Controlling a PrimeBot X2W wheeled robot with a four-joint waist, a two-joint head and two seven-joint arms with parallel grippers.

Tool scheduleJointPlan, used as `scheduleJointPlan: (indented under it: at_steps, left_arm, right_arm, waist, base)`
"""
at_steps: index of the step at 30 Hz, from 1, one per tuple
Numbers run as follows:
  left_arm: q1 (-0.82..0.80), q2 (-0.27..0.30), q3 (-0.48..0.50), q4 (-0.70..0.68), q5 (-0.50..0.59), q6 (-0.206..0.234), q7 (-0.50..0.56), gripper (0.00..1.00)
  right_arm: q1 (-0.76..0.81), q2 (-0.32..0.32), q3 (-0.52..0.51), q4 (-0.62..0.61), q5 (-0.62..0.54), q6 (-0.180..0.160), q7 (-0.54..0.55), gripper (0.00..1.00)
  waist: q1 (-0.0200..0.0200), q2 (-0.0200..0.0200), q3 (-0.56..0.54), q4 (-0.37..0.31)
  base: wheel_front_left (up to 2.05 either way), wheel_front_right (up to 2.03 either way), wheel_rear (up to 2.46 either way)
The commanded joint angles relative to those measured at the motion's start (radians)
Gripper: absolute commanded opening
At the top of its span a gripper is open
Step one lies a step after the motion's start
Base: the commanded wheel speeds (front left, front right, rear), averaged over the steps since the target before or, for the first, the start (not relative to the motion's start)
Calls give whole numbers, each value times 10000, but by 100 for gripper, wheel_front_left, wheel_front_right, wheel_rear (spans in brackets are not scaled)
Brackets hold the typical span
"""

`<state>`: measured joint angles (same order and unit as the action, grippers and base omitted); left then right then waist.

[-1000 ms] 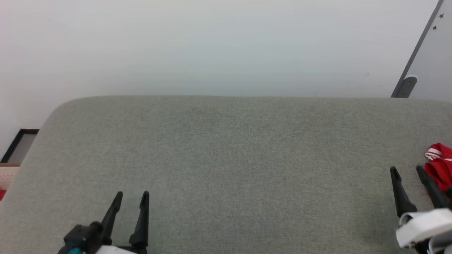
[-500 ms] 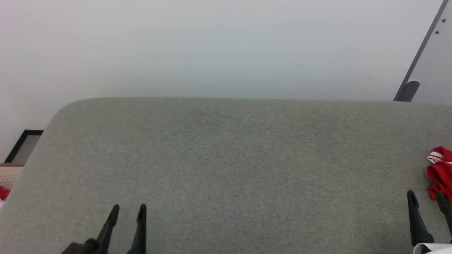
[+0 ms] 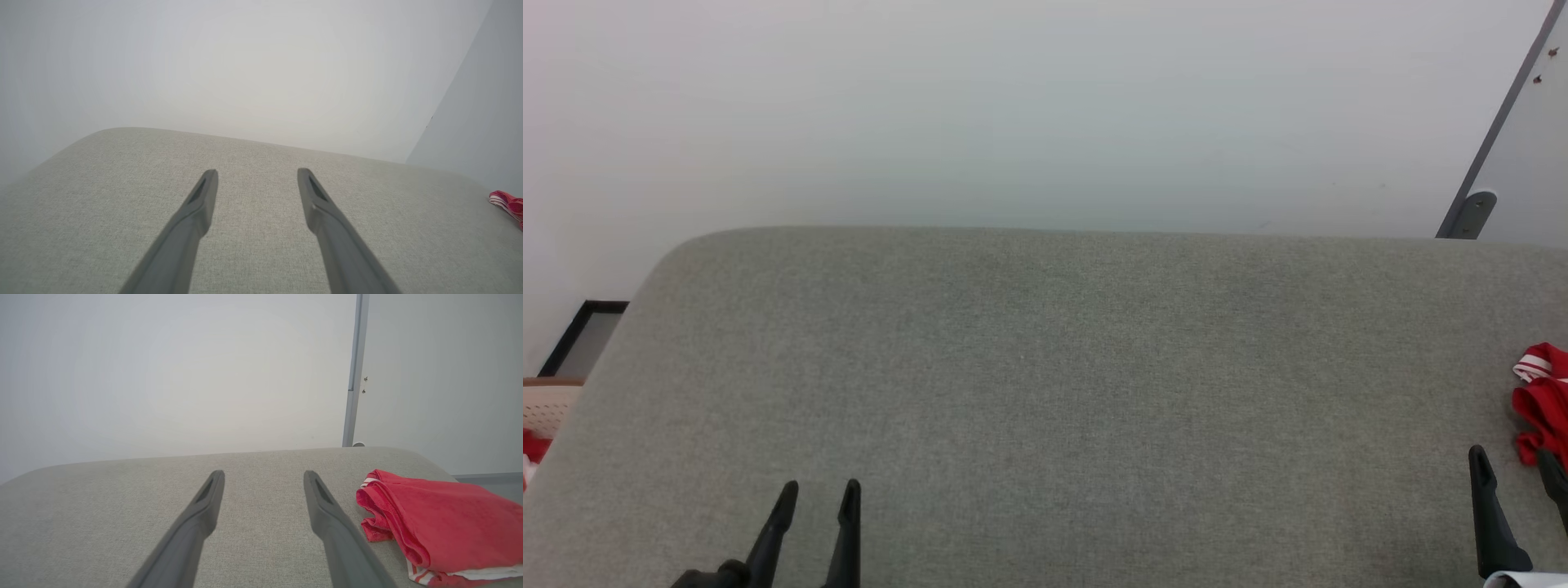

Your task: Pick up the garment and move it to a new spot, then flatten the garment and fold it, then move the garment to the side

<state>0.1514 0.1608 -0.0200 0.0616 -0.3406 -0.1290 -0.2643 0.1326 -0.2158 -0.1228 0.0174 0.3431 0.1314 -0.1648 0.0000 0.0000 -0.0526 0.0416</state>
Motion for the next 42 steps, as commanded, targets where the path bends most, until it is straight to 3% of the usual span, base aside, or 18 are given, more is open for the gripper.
scheduleJointPlan:
  at_steps: [1,22,23,27,42]
  left_arm:
    - [93,-24,22,-26,3,-24,10,100]
    - [142,-411,382,44,227,-24,10,100]
    - [126,-416,363,88,231,0,3,0]
    - [233,-502,298,454,195,0,11,0]
    - [-348,-568,440,741,-2426,-2,705,0]
  right_arm:
    - [58,21,-22,-54,23,-18,33,100]
    - [-241,221,382,-153,146,-18,77,100]
    - [-145,216,401,-135,110,0,81,0]
    - [34,395,410,243,141,2,93,0]
    - [-474,640,336,637,2628,0,633,0]
  waist:
    - [0,0,-6,-1]
    - [0,0,-57,-262]
    - [0,0,-45,-213]
    - [0,0,-44,-219]
    - [0,0,28,-243]
  base:
    - [0,0,0]
    - [0,0,0]
    - [0,0,0]
    - [0,0,0]
    - [0,0,0]
